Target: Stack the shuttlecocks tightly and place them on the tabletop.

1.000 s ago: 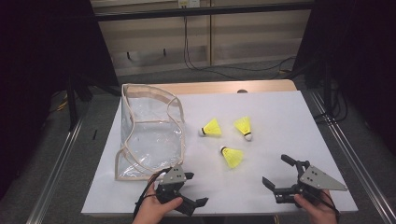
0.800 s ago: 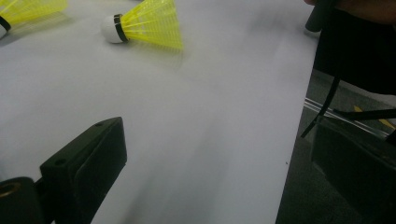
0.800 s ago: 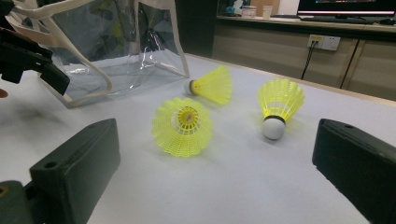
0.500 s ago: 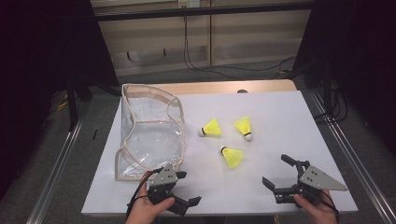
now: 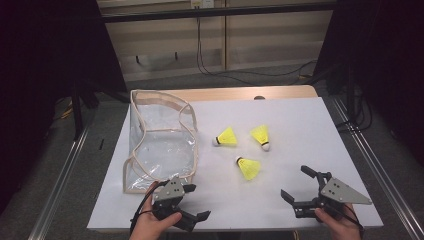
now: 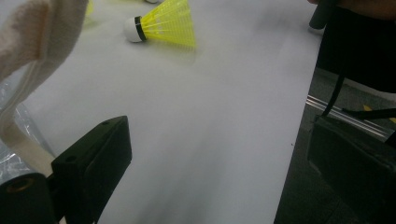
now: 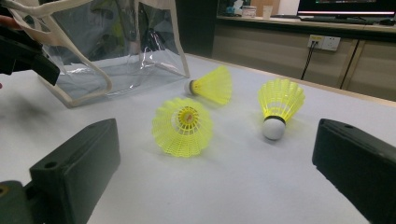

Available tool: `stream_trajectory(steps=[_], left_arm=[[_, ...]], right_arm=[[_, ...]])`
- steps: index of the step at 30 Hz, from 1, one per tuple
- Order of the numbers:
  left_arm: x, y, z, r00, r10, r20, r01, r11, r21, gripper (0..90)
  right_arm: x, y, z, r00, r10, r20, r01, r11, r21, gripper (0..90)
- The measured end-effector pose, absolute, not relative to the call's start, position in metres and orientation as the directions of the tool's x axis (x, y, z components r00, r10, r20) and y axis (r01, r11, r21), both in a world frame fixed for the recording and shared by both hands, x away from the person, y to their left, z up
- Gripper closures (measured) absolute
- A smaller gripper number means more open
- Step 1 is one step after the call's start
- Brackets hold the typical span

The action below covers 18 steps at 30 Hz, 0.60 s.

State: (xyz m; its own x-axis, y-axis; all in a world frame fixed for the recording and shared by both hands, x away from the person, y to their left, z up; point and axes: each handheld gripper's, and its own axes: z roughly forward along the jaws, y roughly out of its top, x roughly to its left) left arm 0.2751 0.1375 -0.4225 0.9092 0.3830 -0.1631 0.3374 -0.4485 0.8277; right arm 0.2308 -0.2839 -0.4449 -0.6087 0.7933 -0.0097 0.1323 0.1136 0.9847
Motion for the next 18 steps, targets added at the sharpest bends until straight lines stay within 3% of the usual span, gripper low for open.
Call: stream_trajectory(steps=[13, 18], left_arm=[[0.273, 0.152, -0.422, 0.898, 0.410, -0.160, 0.348, -0.437, 0.830, 8.3], [0.273, 0.161, -0.420, 0.887, 0.438, -0.144, 0.347, -0.428, 0.835, 4.2]], right_arm=[[0.231, -0.284, -0.445, -0.608, 0.794, -0.012, 0.130, 0.114, 0.985, 0.8], [0.231, -0.284, -0.445, -0.608, 0.794, -0.015, 0.129, 0.118, 0.985, 0.8]])
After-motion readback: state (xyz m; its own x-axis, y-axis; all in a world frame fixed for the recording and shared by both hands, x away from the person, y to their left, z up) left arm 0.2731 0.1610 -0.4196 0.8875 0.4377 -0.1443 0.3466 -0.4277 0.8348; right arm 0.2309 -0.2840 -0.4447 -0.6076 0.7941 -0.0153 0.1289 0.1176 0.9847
